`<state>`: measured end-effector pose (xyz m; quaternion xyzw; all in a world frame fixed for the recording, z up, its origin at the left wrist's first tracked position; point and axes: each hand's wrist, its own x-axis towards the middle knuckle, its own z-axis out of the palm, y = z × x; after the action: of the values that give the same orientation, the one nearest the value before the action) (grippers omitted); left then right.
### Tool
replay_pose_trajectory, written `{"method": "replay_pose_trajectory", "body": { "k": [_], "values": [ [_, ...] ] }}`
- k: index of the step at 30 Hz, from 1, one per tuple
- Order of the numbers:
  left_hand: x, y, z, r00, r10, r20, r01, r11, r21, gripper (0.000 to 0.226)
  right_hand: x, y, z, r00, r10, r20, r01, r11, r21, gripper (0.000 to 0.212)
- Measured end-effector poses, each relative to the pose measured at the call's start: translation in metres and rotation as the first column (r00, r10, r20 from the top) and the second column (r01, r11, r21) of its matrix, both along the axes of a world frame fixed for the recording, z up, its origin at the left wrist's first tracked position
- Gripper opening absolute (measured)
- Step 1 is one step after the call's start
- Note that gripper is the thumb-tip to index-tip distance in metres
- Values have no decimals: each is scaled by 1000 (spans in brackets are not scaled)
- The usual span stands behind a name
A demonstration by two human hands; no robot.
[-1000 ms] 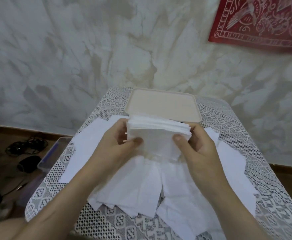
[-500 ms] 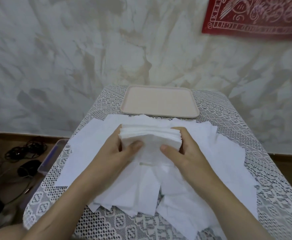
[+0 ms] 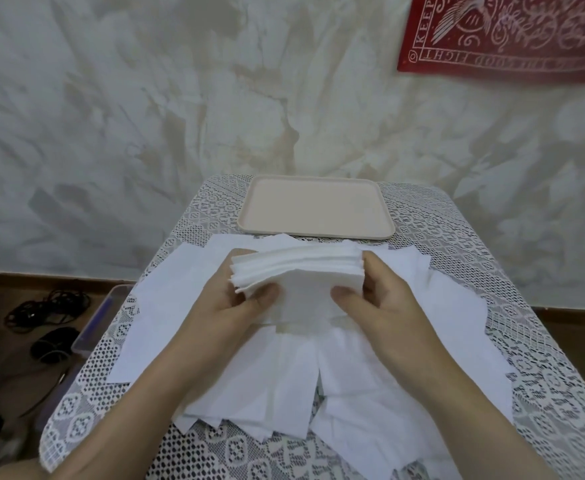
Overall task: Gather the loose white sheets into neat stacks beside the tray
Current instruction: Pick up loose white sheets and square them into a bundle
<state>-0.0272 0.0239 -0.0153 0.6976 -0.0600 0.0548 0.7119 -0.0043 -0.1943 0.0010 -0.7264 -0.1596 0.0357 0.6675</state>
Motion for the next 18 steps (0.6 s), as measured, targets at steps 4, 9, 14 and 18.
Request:
{"method": "replay_pose_trajectory", "body": {
  "k": [4,9,14,18],
  "values": [
    [1,-5,0,998,-57,-15,58,997,59,41,-2,-2,2,999,47,-14,-48,998,-48,27],
    [2,-10,3,998,-58,23,57,997,52,42,-2,-4,6,999,0,47,0,1000,-9,23],
    [3,-9,2,999,-51,15,50,997,61,35,-1,-6,1,997,47,-61,-49,998,-31,36],
    [2,-9,2,997,-77,-9,77,996,43,34,1,-9,5,998,52,-39,-56,995,-87,22]
  ]
}}
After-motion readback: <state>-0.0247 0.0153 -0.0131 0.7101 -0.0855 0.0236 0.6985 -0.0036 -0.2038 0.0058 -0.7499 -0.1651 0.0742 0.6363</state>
